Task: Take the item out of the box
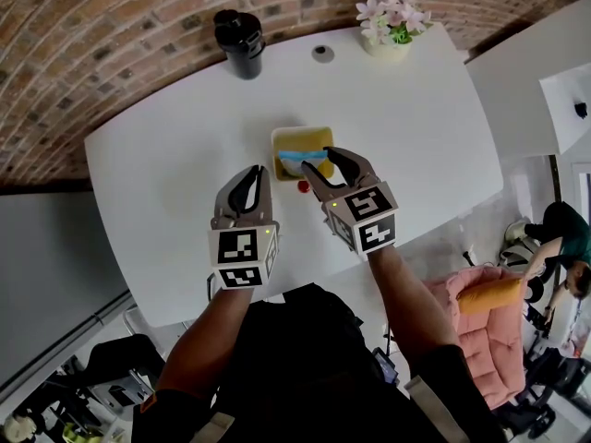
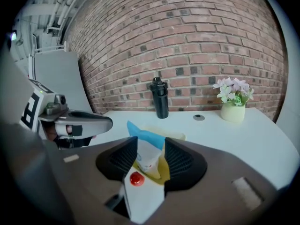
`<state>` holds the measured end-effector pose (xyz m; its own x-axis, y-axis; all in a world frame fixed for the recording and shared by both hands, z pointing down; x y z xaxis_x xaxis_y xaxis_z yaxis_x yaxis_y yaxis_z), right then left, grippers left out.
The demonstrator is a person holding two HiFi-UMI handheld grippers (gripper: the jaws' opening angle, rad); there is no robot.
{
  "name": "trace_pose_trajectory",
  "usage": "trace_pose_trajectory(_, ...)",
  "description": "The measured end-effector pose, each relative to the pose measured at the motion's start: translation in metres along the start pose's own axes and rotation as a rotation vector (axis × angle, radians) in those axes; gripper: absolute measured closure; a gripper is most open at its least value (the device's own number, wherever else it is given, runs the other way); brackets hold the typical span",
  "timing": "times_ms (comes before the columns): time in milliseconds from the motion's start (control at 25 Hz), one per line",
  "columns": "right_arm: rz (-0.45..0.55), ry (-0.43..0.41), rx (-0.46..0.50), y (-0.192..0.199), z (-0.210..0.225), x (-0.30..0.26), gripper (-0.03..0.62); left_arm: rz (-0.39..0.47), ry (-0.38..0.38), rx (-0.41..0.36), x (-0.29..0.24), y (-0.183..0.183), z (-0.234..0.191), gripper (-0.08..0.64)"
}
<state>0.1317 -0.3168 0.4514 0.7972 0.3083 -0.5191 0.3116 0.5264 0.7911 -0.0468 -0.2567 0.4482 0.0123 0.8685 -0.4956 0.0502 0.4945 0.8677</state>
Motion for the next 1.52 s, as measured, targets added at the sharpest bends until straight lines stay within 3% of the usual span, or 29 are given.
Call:
trace_pose_trajectory(120,-0.011,-0.007,0.02,0.0,-0.002,-0.003,0.479,-0.005,-0.001,0.002,-0.002,-0.001,-0.002,0.534)
trace_pose_trajectory(440,-0.028,-0.019,0.061,0.002,-0.012,-0.005,0.563,-0.005,0.008,0.012,0.003,-0.002,-0.005,0.535)
trace_pose_trajectory(960,0.05,0.045,0.082,-0.014,-0.048,0.018,0.575,0.04,0.057,0.021,0.032,-0.011,-0.009,0.555)
trace_pose_trajectory(1520,0.198,0.219,0.042,-0.022,-0.124,0.052,0.578,0.114,0.16,-0.005,0.087,-0.022,-0.027,0.555)
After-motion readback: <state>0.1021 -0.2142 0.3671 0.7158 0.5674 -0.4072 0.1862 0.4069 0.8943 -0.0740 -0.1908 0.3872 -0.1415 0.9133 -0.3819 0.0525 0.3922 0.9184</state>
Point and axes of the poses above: the fingertips, and each gripper's own axes: x backward along the fingers, z to its right, y out of its underside, the point moved 10 cm from there along x, backward along the fingers, and after that the axes turned 15 degrees about -y, right-handed, at the moved point
